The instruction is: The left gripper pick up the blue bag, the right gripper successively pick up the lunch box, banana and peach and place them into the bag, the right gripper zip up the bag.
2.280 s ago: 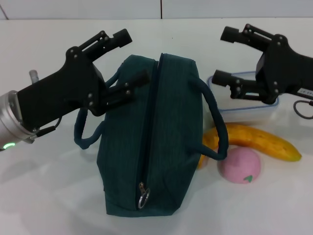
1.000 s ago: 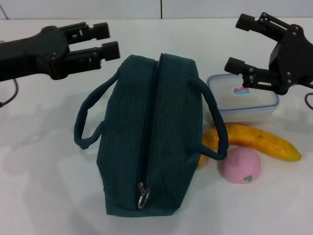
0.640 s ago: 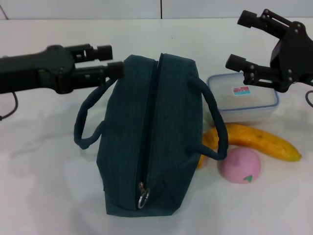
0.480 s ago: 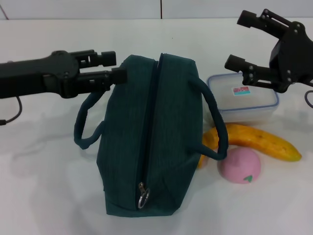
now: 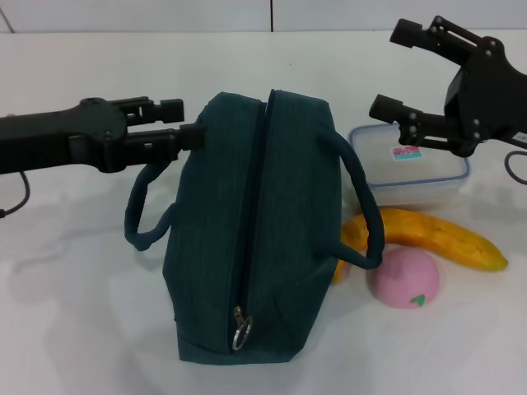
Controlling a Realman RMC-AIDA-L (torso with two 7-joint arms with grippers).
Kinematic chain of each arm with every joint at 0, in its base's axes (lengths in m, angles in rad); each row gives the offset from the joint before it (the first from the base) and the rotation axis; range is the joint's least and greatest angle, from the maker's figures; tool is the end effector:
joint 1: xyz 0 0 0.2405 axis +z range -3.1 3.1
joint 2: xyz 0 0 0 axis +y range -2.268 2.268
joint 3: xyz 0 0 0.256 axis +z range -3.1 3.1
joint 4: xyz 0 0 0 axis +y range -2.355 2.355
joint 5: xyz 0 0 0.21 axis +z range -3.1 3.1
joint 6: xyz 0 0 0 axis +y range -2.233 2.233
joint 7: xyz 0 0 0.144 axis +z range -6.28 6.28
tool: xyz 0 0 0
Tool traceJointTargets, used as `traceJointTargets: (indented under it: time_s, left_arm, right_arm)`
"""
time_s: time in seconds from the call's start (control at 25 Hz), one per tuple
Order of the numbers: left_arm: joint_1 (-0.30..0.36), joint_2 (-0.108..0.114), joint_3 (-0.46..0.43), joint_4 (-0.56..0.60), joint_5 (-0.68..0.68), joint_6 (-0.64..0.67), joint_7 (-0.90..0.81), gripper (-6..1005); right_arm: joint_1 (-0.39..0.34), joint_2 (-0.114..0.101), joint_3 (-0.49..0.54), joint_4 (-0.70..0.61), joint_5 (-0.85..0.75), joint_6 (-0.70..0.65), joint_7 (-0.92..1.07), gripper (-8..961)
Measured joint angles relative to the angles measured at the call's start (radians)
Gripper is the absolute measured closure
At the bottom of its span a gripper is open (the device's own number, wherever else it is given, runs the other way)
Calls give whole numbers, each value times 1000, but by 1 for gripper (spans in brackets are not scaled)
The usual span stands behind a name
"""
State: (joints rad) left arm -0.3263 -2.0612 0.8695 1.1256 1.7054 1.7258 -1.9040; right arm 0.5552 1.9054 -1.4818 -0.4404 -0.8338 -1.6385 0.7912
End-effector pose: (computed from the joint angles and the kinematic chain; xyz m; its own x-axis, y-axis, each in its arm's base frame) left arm -0.2256 0.3024 0.0705 0.6520 0.4580 0.6043 0.5699 -0.8217 0.0079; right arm 0.1969 0.3357 0.0249 0.5861 0.2432 -0.7729 -0.0664 -0.9363 -0.3450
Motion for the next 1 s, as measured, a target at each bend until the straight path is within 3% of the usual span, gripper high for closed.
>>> traceJointTargets:
  time_s: [0.64, 0.88, 1.0]
  left_arm:
    - [20, -22, -10, 21, 64, -5, 7, 272]
    - [18, -23, -8, 3, 66, -4, 7, 109]
    - [7, -23, -6, -23, 68, -4, 8, 110]
  right_arm:
    - [-4, 11, -2, -5, -1, 19, -1, 112]
    - [-9, 17, -4, -12, -2, 21, -1, 112]
    - [-9, 20, -5, -12, -2, 21, 0, 112]
